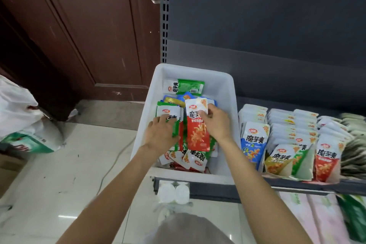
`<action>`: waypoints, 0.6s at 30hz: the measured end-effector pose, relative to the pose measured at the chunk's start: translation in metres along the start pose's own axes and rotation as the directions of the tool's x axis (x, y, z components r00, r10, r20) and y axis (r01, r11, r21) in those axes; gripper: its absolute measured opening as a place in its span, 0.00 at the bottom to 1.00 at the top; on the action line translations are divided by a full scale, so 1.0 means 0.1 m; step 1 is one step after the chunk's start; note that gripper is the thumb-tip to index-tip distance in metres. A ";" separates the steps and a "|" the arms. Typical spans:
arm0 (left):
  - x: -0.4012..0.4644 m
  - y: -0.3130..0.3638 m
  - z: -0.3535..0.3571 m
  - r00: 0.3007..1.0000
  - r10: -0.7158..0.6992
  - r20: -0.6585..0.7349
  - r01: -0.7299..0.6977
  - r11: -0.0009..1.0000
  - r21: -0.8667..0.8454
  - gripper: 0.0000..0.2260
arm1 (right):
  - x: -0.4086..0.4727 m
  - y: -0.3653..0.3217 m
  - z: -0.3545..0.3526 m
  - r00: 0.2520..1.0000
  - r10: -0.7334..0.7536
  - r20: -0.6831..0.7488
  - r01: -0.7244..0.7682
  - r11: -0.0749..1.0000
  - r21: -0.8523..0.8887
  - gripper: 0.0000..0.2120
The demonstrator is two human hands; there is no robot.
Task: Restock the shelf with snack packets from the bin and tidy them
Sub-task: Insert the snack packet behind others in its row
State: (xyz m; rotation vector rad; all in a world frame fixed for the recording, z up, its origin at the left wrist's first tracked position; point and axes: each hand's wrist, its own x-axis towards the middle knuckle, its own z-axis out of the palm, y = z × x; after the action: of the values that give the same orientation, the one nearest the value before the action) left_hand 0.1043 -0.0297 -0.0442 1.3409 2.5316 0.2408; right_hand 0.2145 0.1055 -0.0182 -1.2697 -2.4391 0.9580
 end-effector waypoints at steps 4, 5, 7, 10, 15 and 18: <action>-0.20 0.14 -0.23 0.985 -0.166 -0.054 0.055 0.585 -0.809 0.15 | -0.35 -0.07 -0.22 0.985 0.149 0.091 -0.170 0.684 0.710 0.09; -0.26 0.18 -0.29 0.991 -0.131 0.014 0.070 0.437 -0.896 0.14 | -0.42 -0.09 -0.26 0.983 0.146 0.114 -0.180 0.606 0.775 0.10; -0.34 0.24 -0.36 0.997 -0.022 0.070 0.074 0.330 -0.941 0.18 | -0.52 -0.11 -0.33 0.984 0.128 0.127 -0.176 0.544 0.821 0.10; -0.36 0.30 -0.40 0.999 0.040 0.009 -0.009 0.410 -0.912 0.18 | -0.60 -0.08 -0.45 0.981 0.152 0.120 -0.182 0.515 0.837 0.10; -0.40 0.48 -0.45 0.976 0.206 -0.063 -0.168 0.542 -0.824 0.11 | -0.83 0.14 -0.91 0.994 0.105 0.014 -0.081 0.674 0.735 0.11; -0.43 0.75 -0.47 0.917 0.365 -0.159 -0.375 0.657 -0.654 0.11 | -1.11 0.45 -1.23 1.000 0.000 0.015 -0.009 0.825 0.565 0.07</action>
State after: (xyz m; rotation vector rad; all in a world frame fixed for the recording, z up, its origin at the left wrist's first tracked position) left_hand 0.1718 -0.0239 0.0276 1.4846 1.8134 1.1366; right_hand 0.3684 0.0904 0.0560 -1.0436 -1.9203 1.5445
